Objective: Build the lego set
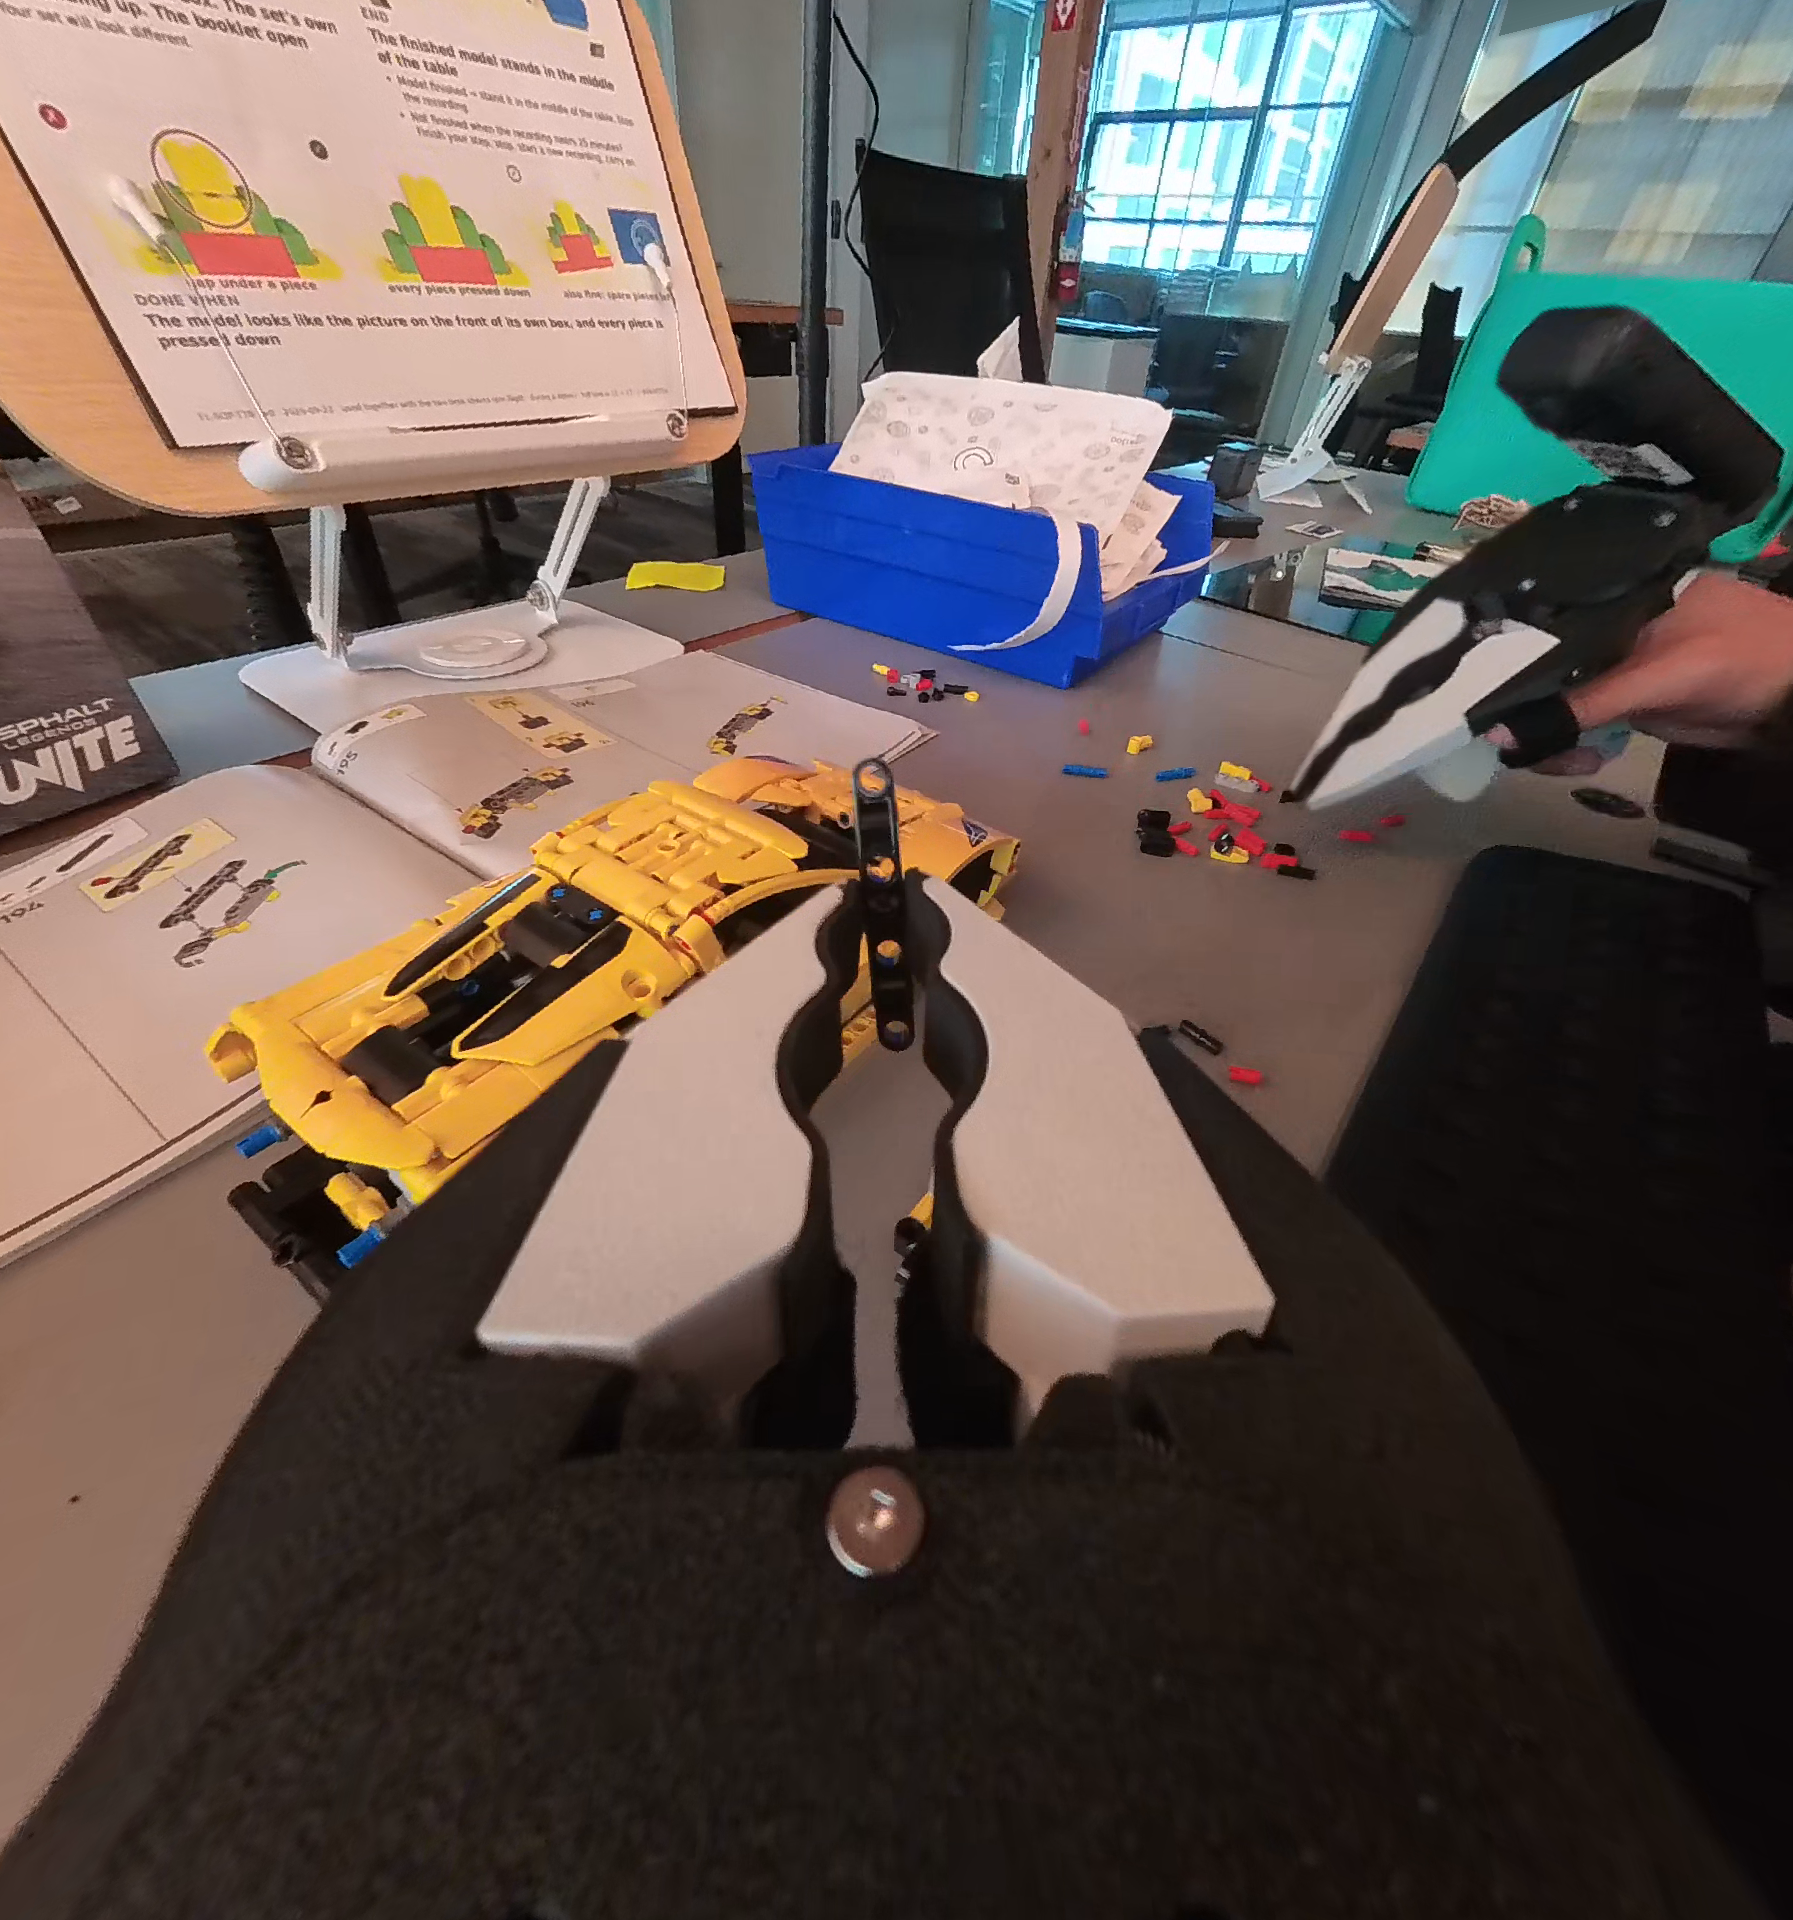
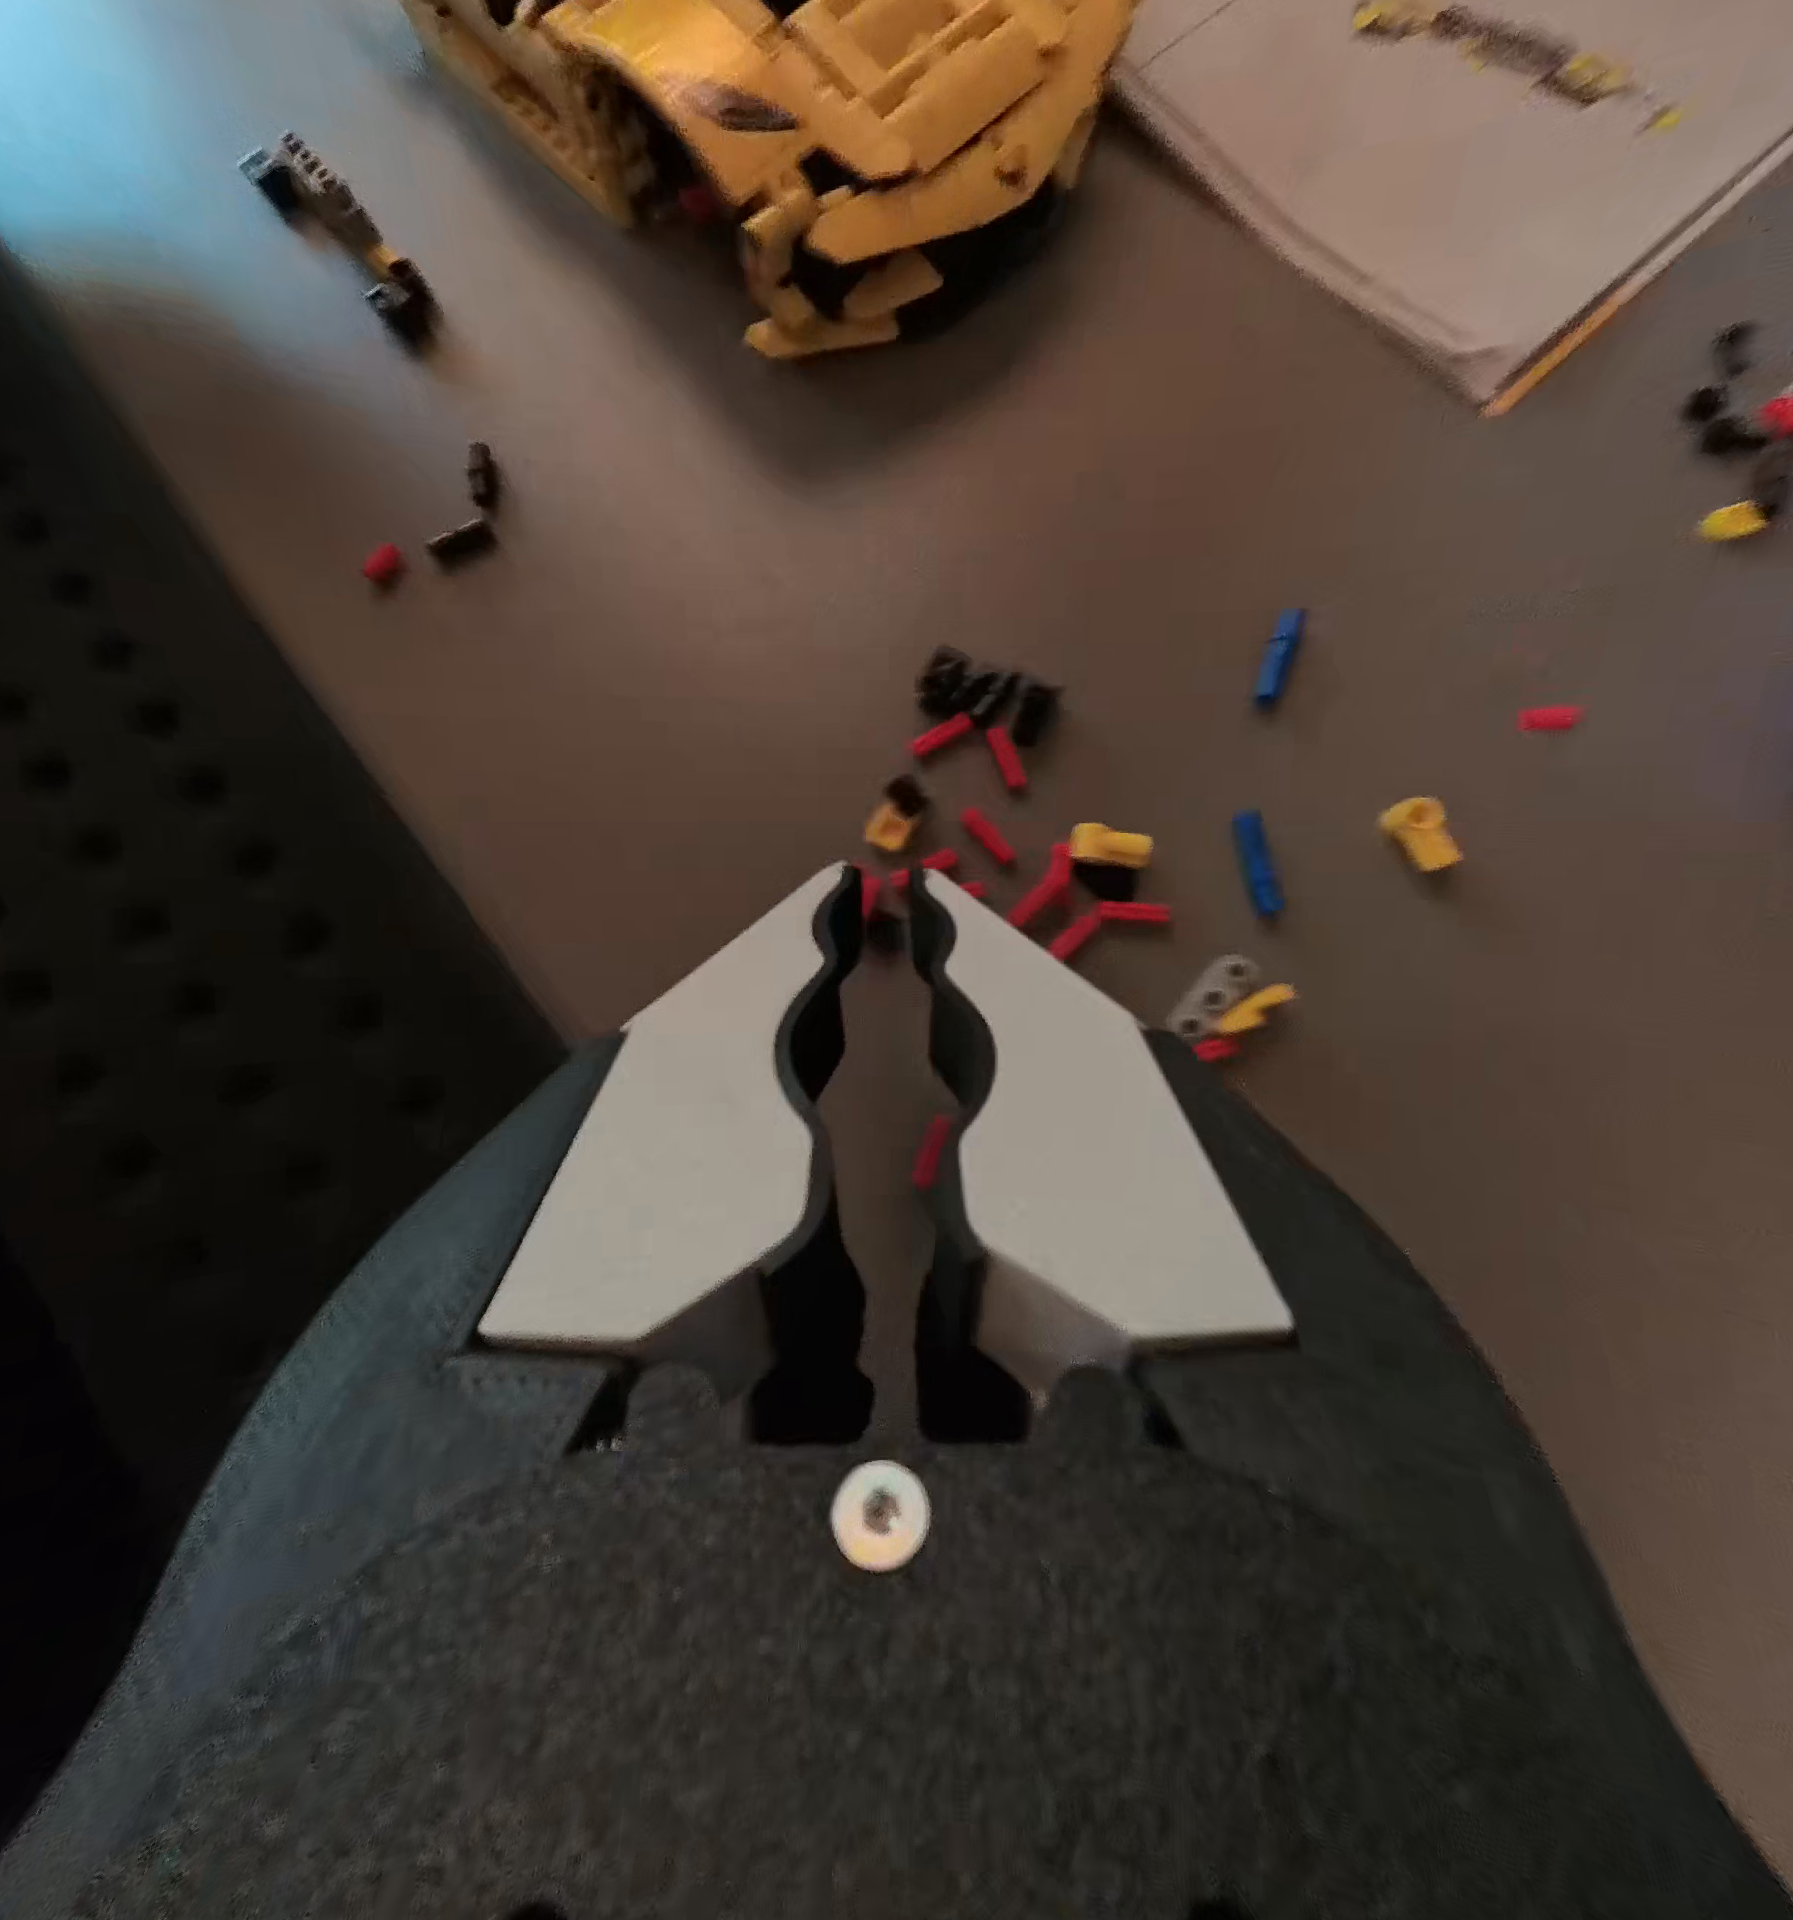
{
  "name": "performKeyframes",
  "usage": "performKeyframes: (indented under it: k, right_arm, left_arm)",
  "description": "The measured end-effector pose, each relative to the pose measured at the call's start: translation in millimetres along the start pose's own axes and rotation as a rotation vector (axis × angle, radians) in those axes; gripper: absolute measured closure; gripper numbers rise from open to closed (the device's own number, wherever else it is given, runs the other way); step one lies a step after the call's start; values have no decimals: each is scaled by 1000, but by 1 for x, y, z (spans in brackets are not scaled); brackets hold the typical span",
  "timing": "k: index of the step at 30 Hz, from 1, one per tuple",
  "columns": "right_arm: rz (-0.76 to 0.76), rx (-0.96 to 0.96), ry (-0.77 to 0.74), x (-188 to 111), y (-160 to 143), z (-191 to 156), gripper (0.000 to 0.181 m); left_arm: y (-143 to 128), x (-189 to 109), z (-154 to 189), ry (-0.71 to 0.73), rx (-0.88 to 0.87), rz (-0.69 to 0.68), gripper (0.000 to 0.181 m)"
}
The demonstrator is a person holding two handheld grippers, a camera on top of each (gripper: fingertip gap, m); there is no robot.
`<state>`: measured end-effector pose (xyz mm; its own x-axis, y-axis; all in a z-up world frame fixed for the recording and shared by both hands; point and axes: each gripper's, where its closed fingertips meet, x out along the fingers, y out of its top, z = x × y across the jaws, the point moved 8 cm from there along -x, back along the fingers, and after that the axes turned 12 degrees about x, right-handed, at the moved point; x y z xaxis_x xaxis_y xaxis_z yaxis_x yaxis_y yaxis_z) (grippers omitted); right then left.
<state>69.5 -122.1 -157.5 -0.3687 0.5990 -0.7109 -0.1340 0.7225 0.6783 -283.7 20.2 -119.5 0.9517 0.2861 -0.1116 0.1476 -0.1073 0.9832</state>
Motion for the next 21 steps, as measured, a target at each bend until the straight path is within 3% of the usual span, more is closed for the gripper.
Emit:
performKeyframes:
  k: [4,7,10,16,21]
  right_arm:
    - [154,-32,-142,-13,7,38,169]
    - [257,88,-233,-17,12,69,153]
    - [281,230,-257,-9,14,90,152]
    - [269,258,-280,13,41,93,150]
    - [153,170,-422,41,58,100,141]
  left_arm:
    - [-1,1,2,-7,11,-10,174]
    - [-1,1,2,-2,22,-15,174]
    - [-2,2,2,-3,21,-21,174]
    - [-2,1,2,3,21,-19,174]
    - [-2,1,2,6,30,-22,174]
